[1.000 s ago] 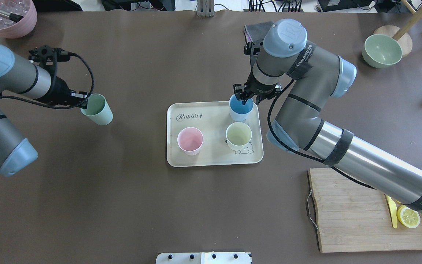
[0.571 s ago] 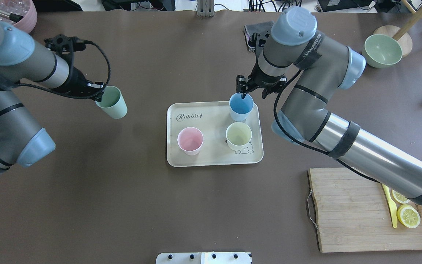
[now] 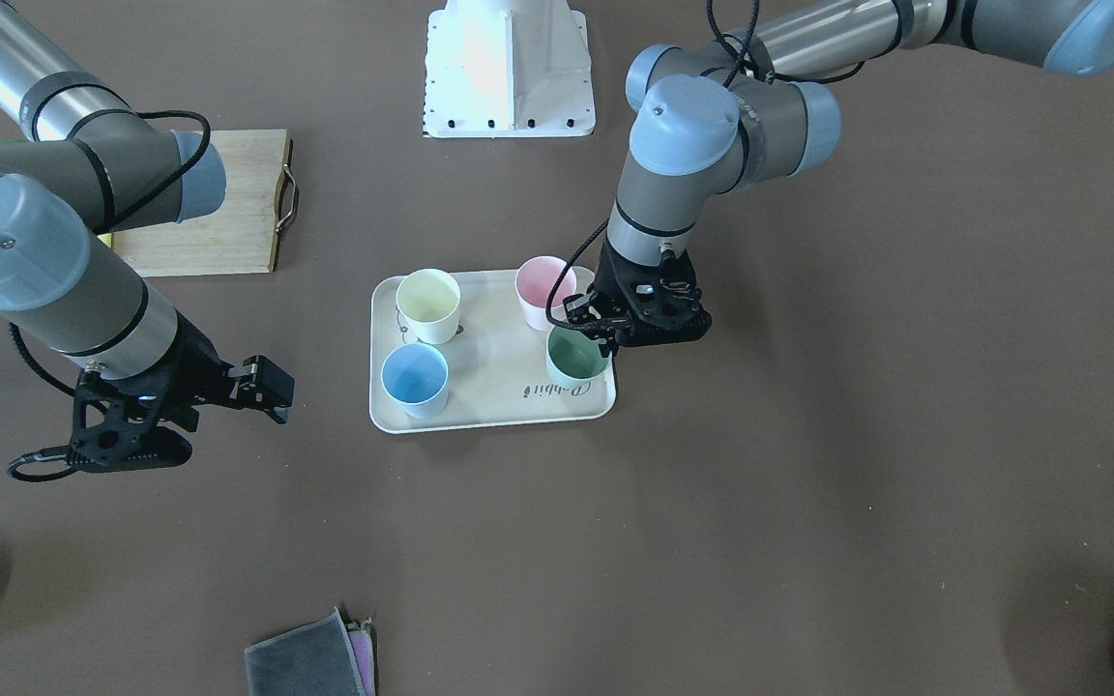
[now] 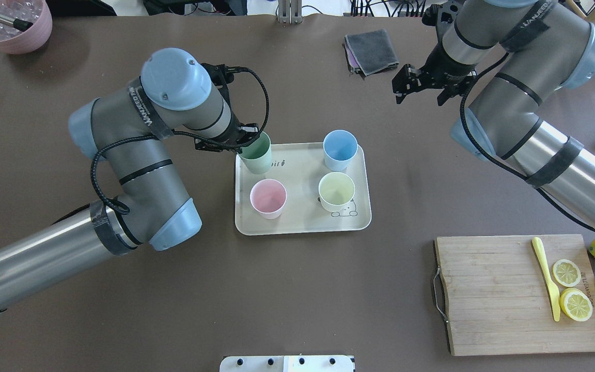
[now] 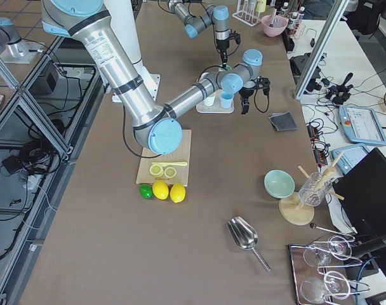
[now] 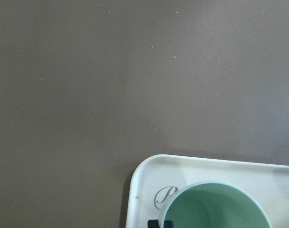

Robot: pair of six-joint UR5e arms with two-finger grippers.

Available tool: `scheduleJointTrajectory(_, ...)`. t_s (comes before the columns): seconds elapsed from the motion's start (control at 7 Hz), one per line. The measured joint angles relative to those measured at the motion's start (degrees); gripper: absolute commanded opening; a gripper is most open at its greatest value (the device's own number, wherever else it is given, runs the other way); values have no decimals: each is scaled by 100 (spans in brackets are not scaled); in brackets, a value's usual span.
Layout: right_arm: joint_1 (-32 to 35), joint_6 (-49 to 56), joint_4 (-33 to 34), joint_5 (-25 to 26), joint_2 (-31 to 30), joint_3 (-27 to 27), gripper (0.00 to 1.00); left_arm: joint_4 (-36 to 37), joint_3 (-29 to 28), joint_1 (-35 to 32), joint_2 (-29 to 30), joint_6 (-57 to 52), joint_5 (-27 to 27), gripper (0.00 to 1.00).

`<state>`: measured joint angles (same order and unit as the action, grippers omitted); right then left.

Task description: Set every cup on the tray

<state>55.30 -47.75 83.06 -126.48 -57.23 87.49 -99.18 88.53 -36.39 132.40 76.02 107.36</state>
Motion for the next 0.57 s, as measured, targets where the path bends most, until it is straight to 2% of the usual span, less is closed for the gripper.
scheduleJointTrajectory(0.14,76,161,-1,-22,-149,62,100,-32,-128,110,91,136,-92,45)
scheduleJointTrajectory(0.29,128,240,2,-40,-236,97,100,-106,-187,187,121,254,-166,98)
scheduleJointTrajectory(0.57,265,311,0,-95,-449,239,100,-187,-120,205,112,331,-285,98)
